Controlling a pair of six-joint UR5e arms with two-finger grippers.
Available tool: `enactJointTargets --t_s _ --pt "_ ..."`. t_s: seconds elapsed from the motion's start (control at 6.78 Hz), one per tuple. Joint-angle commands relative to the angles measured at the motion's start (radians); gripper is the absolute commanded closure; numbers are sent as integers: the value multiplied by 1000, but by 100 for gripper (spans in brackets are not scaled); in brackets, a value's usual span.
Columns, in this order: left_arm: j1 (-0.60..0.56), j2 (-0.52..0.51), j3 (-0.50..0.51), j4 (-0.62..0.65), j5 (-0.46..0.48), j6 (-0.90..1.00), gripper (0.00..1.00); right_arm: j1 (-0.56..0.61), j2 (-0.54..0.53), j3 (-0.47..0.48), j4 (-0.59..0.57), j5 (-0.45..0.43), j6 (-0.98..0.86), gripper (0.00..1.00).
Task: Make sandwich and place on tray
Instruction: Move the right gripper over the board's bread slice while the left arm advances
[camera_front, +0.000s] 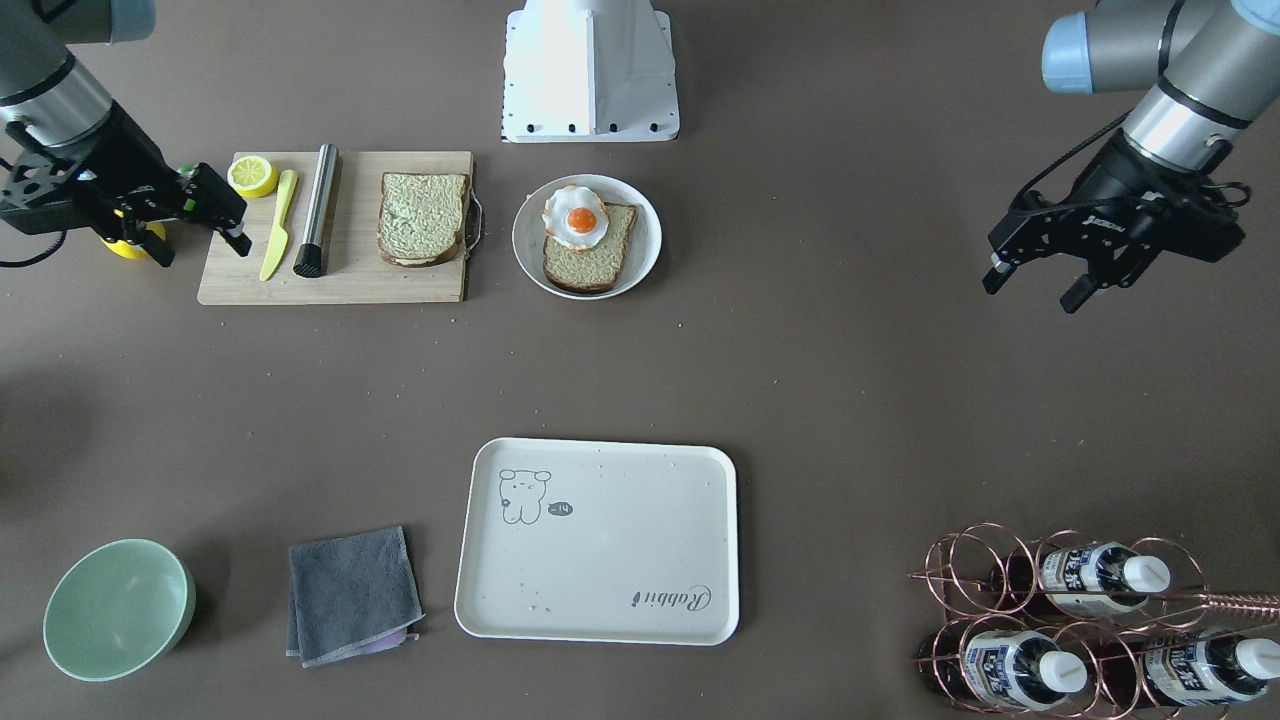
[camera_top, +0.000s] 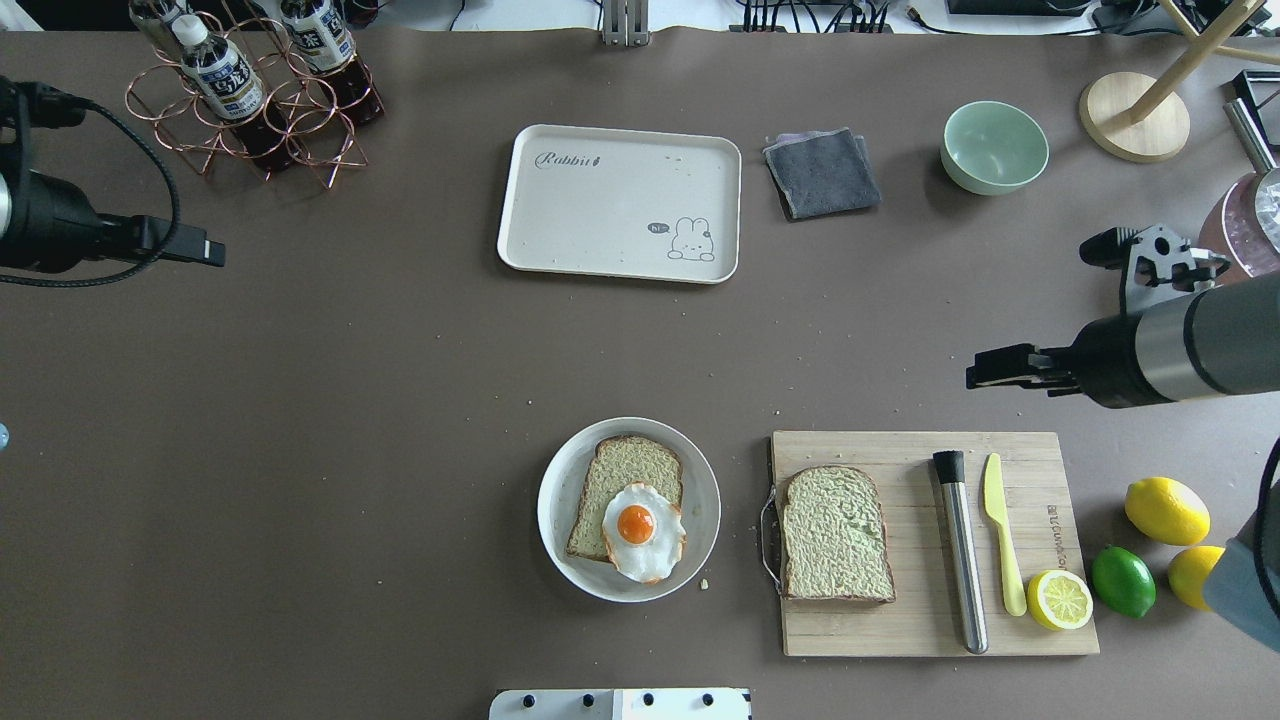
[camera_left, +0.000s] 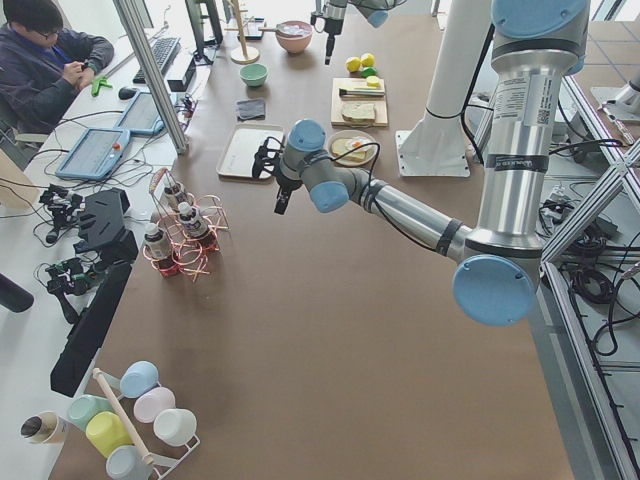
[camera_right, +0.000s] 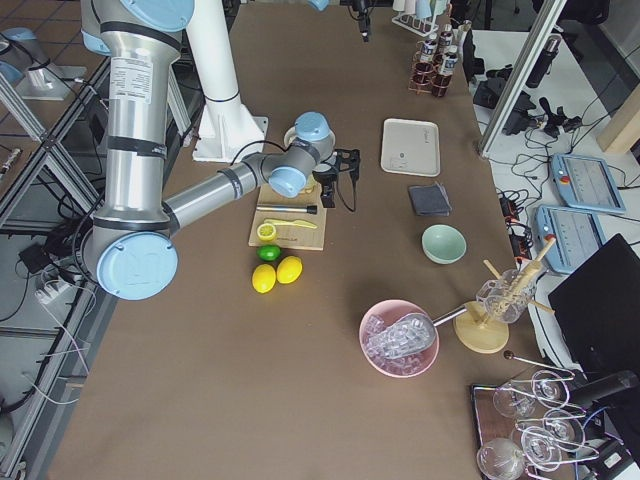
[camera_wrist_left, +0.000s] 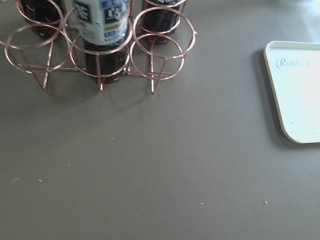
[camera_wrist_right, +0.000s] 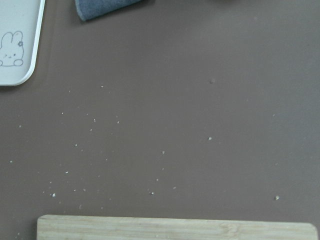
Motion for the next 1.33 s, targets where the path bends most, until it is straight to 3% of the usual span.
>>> enactJointTargets --t_s 0.0,0.29,0.44,0.59,0.88,1.18 --pt "161 -57 -17 1 121 -149 1 -240 -7 29 20 -168 137 0" --pt "189 -79 -16 3 134 -161 1 -371 -37 32 112 -250 212 8" --pt "189 -79 -17 3 134 -159 1 -445 -36 31 112 -324 276 28" --pt "189 -81 -16 3 134 -161 1 -483 -36 31 112 -366 281 37" --pt "189 -81 -16 3 136 -159 1 -491 -39 21 124 -369 268 38" --pt "189 -81 -16 3 136 -161 1 -491 -67 -14 216 -367 266 40"
